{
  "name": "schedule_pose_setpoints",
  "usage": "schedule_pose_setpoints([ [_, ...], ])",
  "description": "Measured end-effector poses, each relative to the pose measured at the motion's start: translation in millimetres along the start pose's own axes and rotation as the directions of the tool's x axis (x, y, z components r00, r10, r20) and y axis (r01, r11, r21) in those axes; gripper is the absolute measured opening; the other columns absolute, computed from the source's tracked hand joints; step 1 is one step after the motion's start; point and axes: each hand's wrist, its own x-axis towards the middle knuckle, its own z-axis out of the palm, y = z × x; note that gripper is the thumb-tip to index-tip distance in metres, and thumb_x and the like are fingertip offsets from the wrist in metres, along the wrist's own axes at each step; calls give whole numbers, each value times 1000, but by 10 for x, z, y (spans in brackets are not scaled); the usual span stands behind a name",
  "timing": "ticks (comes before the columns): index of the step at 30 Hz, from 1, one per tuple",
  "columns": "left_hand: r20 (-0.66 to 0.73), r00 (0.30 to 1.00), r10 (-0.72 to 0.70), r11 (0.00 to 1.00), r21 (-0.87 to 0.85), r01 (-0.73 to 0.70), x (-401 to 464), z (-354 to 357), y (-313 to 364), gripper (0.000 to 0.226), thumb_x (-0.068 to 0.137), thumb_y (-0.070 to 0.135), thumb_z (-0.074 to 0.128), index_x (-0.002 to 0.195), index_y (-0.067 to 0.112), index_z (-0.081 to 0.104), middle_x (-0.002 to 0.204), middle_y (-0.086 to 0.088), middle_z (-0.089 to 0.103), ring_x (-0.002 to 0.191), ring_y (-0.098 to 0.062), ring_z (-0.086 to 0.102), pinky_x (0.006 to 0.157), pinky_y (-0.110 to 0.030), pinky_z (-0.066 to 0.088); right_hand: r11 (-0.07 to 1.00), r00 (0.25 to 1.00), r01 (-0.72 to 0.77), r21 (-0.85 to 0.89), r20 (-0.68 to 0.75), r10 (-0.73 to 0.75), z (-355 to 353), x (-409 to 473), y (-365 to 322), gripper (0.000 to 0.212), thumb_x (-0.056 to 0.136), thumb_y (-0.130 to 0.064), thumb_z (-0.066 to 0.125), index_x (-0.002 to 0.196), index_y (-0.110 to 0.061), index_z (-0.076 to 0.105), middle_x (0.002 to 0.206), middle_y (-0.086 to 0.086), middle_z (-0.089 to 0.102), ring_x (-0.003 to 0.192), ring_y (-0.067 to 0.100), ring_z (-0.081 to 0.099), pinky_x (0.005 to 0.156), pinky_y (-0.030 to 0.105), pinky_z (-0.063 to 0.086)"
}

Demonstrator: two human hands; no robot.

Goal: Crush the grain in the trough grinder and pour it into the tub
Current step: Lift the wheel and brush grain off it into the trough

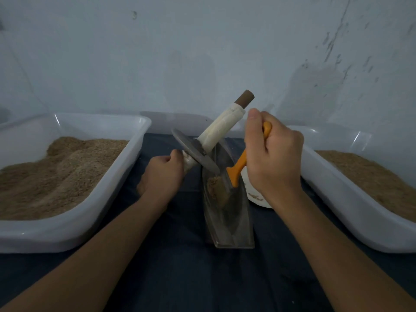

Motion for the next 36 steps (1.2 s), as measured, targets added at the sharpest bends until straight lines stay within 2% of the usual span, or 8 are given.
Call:
schedule_pose_setpoints([
  [7, -7, 999, 34, 998, 51, -33, 13, 32, -29, 57, 81, 62, 33, 60, 17, 63, 61, -4, 69, 65, -29, 66, 68, -38, 47, 997, 995, -52, -55, 84, 57, 13, -36, 0, 48, 110, -28, 44, 64, -19, 39, 46, -7, 32, 39, 18, 36, 42, 24, 25],
  [12, -22, 998, 51, 994, 100, -49, 26, 54, -74, 59, 81, 62, 32, 63, 16, 64, 61, -2, 69, 65, -25, 66, 62, -34, 41, 995, 995, -95, -23, -25, 94, -143, 118, -25, 49, 109, -34, 45, 62, -29, 36, 47, -7, 35, 41, 16, 38, 42, 26, 29],
  [17, -64, 995, 81, 986, 153, -70, 57, 58, -80, 65, 87, 68, 31, 68, 18, 67, 62, 0, 68, 63, -22, 64, 61, -31, 39, 990, 981, -136, -34, -145, 130, -454, 275, 85, 57, 109, -44, 39, 73, -2, 51, 57, 13, 50, 51, 24, 47, 52, 40, 38],
  [22, -59, 993, 106, 973, 213, -91, 73, 51, -46, 64, 86, 77, 25, 71, 33, 69, 61, 4, 67, 62, -19, 64, 60, -30, 38, 980, 973, -181, -81, -159, 166, -758, 275, 306, 59, 107, -57, 39, 77, -8, 52, 57, 9, 51, 51, 25, 54, 52, 45, 42],
  [24, -56, 991, 119, 964, 244, -103, 60, 49, -28, 60, 86, 79, 25, 72, 39, 68, 60, 6, 67, 62, -17, 63, 59, -29, 36, 975, 985, -161, -155, -83, 149, -819, 182, 376, 55, 105, -62, 39, 80, -16, 55, 56, 1, 53, 51, 18, 54, 50, 37, 42],
  [27, -70, 980, 187, 943, 292, -159, 35, 54, -26, 65, 86, 80, 27, 69, 32, 66, 54, 6, 63, 57, -16, 62, 59, -29, 39, 956, 971, -126, -265, 165, 173, -841, -94, 476, 46, 102, -68, 36, 86, -31, 58, 64, -7, 55, 57, 10, 54, 48, 23, 36],
  [32, -82, 949, 306, 880, 403, -249, -4, 93, -5, 71, 94, 79, 35, 60, 21, 59, 50, 6, 56, 52, -15, 57, 56, -28, 36, 896, 848, -53, -442, 454, 274, -927, -631, 656, 41, 101, -61, 37, 115, -35, 66, 93, -17, 53, 83, 2, 52, 71, 33, 50],
  [36, -91, 922, 376, 846, 439, -302, -25, 100, 16, 70, 95, 77, 39, 57, 20, 54, 47, 7, 53, 48, -11, 52, 53, -26, 31, 843, 676, 125, -524, 667, 314, -1011, -782, 605, 44, 95, -72, 32, 126, -50, 52, 102, -25, 40, 91, -5, 45, 69, 18, 44],
])
